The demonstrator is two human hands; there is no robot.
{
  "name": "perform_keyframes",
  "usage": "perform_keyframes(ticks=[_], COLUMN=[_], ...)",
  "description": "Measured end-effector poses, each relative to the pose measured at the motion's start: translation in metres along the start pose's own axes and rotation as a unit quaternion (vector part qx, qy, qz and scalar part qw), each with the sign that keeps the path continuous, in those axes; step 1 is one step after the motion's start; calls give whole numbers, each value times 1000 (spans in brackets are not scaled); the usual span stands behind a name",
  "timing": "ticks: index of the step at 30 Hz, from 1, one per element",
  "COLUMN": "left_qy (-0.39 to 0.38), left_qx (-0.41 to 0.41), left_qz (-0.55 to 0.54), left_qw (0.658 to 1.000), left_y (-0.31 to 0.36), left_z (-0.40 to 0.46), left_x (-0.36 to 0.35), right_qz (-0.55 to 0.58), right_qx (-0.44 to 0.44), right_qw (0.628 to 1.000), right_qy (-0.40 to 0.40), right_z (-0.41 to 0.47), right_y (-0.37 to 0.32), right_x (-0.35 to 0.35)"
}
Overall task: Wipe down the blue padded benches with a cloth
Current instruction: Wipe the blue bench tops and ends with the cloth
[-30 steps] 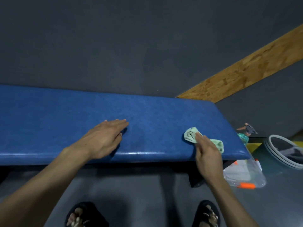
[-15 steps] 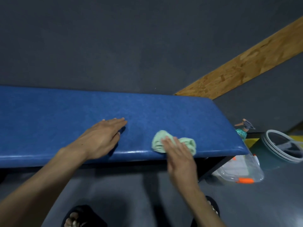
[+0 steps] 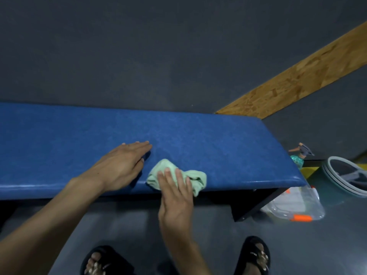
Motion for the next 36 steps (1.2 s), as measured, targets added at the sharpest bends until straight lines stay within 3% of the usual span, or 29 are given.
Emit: perform_keyframes(ticks=[2,4,9,17,22,27,32,36], left_qy=[7,16,19,34,59,57,50,51], left_qx=[-3,-3,27,53,62,64,75,74], left_qz=[-8,-13,-27,-35,-45,-47,-40,-36], left_qw=[1000,1000,999,997,995,995,995,995], left_y=[3,4,-2,-21,-25,-36,-51,-60], left_z=[1,-2,-8,-33,-37,-40,-52,-48], left_x=[2,5,25,23,28,23,22,25], right_qz=[-30,-59,-67,24,113,109,43,69], right_qx=[66,87,-85,-164,-83,-7,-175,-266], right_qw=[995,991,993,978,989,993,981,952], right_qy=[-66,-85,51,126,42,-50,68,136], right_z=[4,5,9,-4,1,7,-7,-11], right_y=[13,48,115,49,-40,-11,75,91], right_x=[17,42,105,41,-15,12,71,86])
Point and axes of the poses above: each hand's wrist, its own z-axis towards the middle knuckle, its own x-axis out of the back of the hand, y = z × x, the point moved 1 cm from there along z, towards the middle knuckle, and after that the axes turned 5 degrees about z, right-handed, at the moved point
